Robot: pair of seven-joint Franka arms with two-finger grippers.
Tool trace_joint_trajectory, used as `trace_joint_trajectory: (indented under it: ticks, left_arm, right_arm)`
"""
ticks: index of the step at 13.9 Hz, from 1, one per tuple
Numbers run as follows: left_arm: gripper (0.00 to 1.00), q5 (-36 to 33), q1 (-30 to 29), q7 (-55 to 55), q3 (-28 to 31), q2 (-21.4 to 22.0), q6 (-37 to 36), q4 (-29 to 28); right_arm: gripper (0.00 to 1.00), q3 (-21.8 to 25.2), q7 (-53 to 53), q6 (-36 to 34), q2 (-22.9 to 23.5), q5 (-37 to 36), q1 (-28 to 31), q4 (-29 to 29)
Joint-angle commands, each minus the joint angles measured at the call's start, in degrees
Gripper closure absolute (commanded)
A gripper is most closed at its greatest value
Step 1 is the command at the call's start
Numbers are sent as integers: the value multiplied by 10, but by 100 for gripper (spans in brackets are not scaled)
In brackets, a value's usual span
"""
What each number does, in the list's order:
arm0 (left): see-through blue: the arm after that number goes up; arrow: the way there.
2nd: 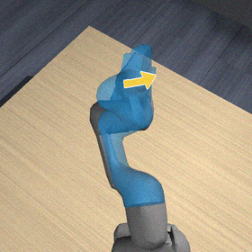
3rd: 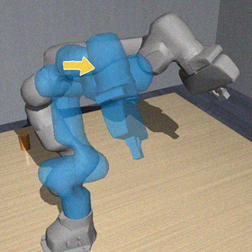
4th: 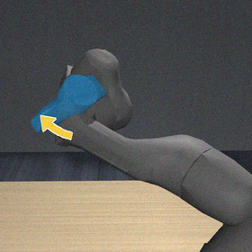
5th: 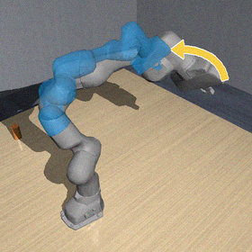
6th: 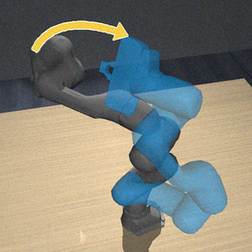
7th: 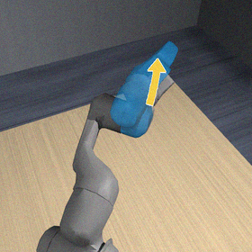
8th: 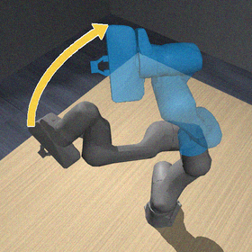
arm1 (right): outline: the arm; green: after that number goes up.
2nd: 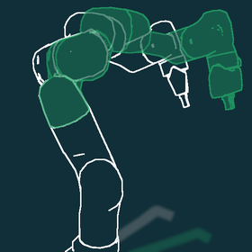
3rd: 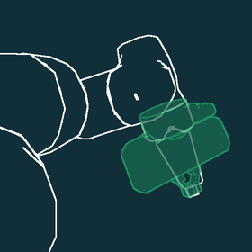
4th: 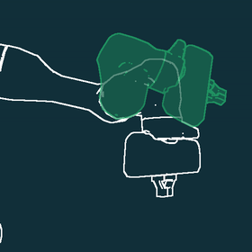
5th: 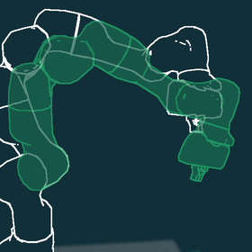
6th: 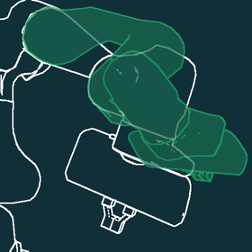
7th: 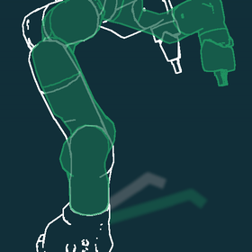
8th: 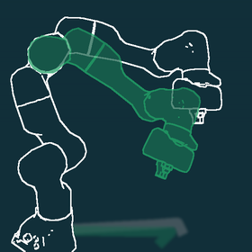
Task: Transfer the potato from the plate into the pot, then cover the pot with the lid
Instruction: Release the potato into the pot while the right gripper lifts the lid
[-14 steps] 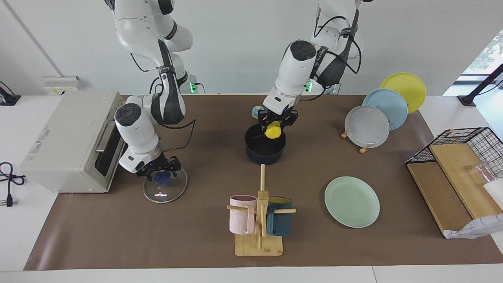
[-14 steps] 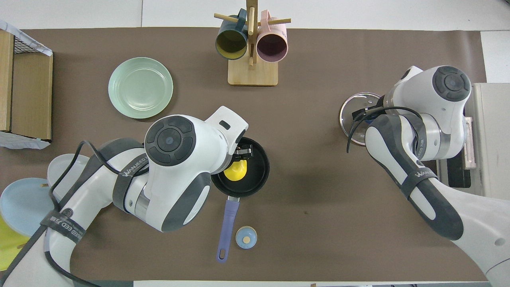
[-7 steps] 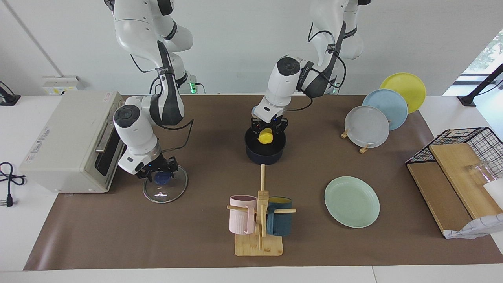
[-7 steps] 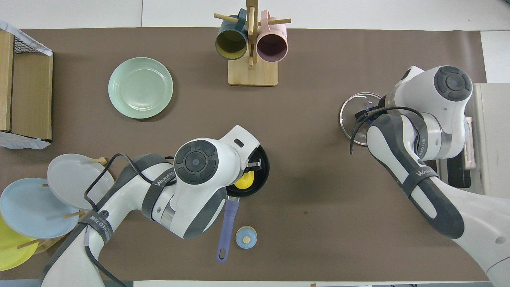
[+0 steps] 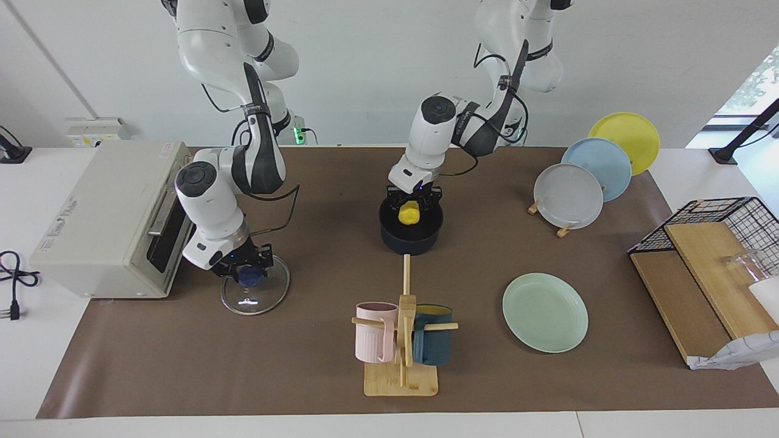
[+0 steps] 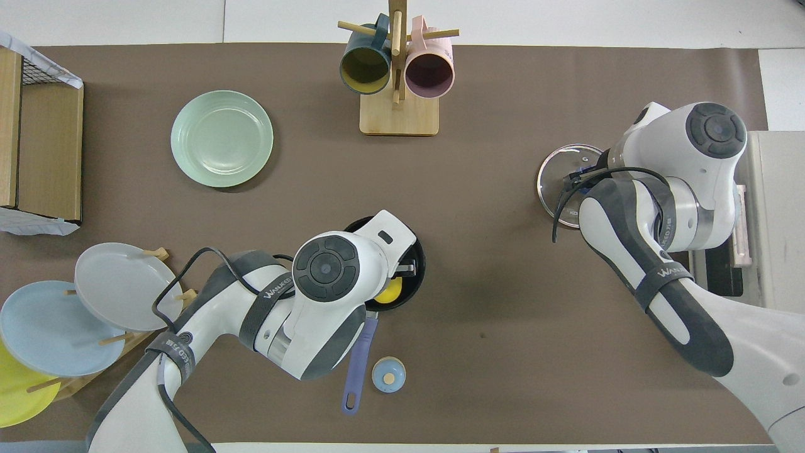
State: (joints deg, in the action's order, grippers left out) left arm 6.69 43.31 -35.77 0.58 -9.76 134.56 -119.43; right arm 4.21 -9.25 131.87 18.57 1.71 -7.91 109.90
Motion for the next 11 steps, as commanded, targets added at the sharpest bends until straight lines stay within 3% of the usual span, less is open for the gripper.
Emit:
trace_joint_trajectory:
  ticks: [1,4,6,10,11]
  left_arm:
    - [100,-20,13,-2,12,-9,27,-10]
    - [100,-48,13,-1,12,-10,32,-10]
    - [100,-55,13,-3,11,-18,37,-10]
    - [100,-58,13,2,11,-23,45,-11]
    - [94,-58,13,5,11,-23,41,-11]
  right_arm:
    - [79,-4,-15,-67,-9,15,-2,-47]
    - [88,-17,-14,-153,-44,15,-3,-79]
    - [100,-22,-11,-224,-67,15,-3,-104]
    - [100,-36,25,-351,-92,11,-13,-163]
    - [100,-40,29,-354,-96,9,-17,-162]
